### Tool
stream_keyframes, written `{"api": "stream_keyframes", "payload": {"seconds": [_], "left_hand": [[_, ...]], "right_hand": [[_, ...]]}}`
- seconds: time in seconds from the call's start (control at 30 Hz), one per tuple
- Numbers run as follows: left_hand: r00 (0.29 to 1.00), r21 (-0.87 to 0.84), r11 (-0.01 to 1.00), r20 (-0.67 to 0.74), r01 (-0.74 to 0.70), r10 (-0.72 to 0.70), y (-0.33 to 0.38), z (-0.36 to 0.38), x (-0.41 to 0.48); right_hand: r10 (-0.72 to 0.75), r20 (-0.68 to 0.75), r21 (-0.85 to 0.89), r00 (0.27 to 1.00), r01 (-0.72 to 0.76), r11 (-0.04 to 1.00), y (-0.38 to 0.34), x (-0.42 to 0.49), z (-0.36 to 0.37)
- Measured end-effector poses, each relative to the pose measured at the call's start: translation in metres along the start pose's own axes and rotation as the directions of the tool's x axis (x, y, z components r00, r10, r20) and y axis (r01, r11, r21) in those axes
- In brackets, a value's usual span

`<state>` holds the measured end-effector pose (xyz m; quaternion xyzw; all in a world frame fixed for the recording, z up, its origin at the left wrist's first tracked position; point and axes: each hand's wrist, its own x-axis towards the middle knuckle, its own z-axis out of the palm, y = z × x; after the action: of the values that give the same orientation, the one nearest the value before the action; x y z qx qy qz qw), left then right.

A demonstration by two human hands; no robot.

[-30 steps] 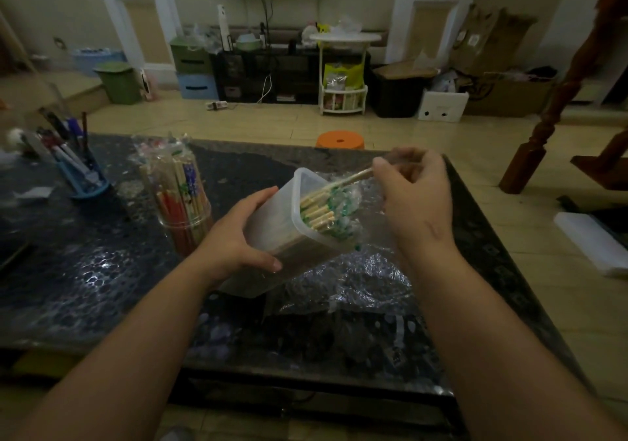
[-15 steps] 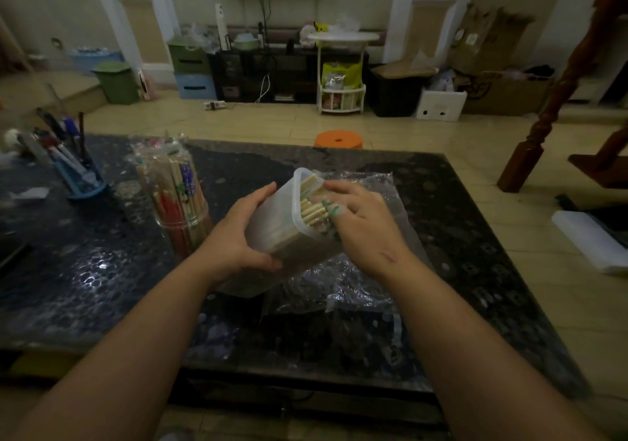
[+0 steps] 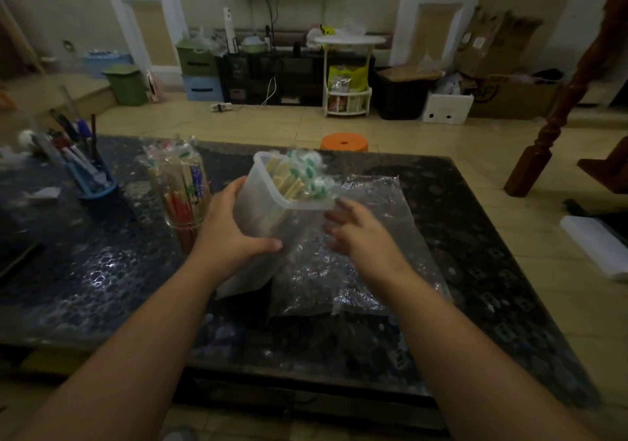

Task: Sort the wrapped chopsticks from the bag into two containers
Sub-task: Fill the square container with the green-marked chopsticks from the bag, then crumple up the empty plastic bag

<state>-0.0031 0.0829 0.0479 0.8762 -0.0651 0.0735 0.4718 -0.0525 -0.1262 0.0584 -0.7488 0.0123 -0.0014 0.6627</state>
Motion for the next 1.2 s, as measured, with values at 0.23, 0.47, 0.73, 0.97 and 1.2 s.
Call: {"api": "stream_keyframes", "payload": {"seconds": [0.23, 0.47, 0.73, 0.97, 1.2], "left_hand": [[0.998, -0.090, 0.994, 0.011, 0.066, -0.065, -0.008, -0.015, -0.002], [0.988, -0.006, 0.994, -0.107, 0.109, -0.109, -0.014, -0.023, 0.000], [0.951, 0.176, 0.973, -0.295, 0.150, -0.093, -0.022, -0.026, 0.000], [0.903, 0.156, 0.963, -0.405, 0.221, -0.142, -0.017, -0.023, -0.005], [0.942, 0.343, 0.939, -0.306, -0.028, 0.140, -0.012, -0.009, -0.016]], "right_hand": [[-0.071, 0.243, 0.065, 0.967, 0.057, 0.996, 0.000, 0.004, 0.035], [-0.112, 0.283, 0.024, 0.953, 0.109, 0.994, 0.000, 0.015, 0.055], [-0.082, 0.249, -0.104, 0.965, 0.111, 0.988, 0.008, 0.026, 0.074], [-0.066, 0.261, -0.148, 0.963, 0.108, 0.983, 0.016, 0.027, 0.074], [-0.094, 0.177, -0.316, 0.980, 0.147, 0.937, 0.012, 0.018, 0.045]]}}
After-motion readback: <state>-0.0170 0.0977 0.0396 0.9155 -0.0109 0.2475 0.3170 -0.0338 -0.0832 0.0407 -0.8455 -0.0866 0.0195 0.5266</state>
